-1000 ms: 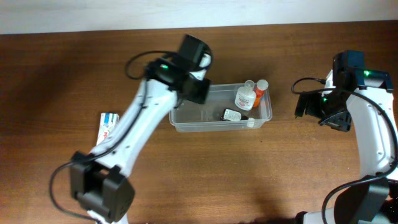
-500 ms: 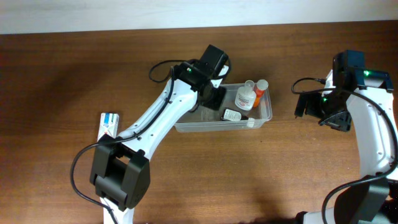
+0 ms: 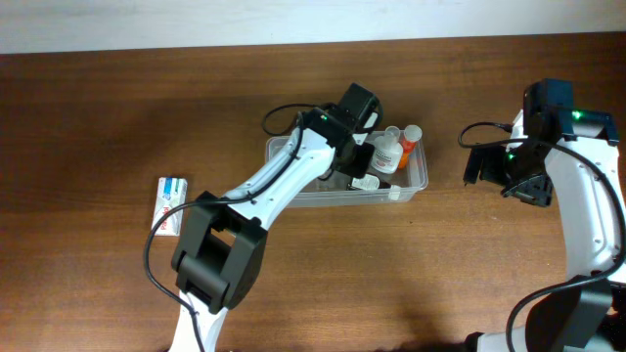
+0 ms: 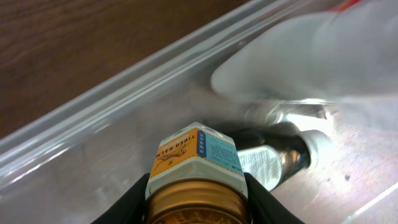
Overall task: Pack container
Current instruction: 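Lower the jar into the container with the left gripper and release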
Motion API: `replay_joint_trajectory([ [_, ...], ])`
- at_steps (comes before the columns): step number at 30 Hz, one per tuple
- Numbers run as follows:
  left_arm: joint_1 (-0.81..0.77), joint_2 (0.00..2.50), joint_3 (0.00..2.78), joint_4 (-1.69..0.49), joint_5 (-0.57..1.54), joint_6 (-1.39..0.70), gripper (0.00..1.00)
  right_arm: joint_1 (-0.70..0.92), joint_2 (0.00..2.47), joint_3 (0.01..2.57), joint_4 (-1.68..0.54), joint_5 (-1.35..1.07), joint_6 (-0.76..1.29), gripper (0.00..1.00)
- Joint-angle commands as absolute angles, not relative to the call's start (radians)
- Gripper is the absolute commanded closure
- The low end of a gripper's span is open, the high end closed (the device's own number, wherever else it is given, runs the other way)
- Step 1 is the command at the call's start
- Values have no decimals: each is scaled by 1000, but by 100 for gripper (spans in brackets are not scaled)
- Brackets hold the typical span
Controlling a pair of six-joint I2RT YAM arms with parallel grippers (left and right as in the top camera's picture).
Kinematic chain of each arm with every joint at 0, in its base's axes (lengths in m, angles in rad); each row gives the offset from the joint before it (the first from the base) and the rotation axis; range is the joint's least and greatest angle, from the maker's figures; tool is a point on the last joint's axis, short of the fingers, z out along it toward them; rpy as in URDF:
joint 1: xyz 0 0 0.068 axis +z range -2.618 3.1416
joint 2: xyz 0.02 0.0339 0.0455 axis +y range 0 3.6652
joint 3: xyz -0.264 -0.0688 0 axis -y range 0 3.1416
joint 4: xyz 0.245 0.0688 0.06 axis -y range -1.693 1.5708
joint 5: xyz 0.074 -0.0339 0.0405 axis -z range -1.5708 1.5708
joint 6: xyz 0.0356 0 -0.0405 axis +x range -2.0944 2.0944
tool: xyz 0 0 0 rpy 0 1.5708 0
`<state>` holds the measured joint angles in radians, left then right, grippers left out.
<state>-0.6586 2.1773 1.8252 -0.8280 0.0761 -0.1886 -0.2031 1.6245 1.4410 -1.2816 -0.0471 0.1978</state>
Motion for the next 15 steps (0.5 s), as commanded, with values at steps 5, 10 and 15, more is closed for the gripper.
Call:
replay_joint_trajectory([
  [5,-676,2207,1841,-789,82,-202,100,-197,1622,1438,-1282,-54,191,1],
  [10,-676,2207,1841,-781,83,-202,93,-197,1622,1438,-1282,-53,191,1],
  [15,-676,2207,1841,-782,83,-202,76,-197,1622,1438,-1282,-54,191,2],
])
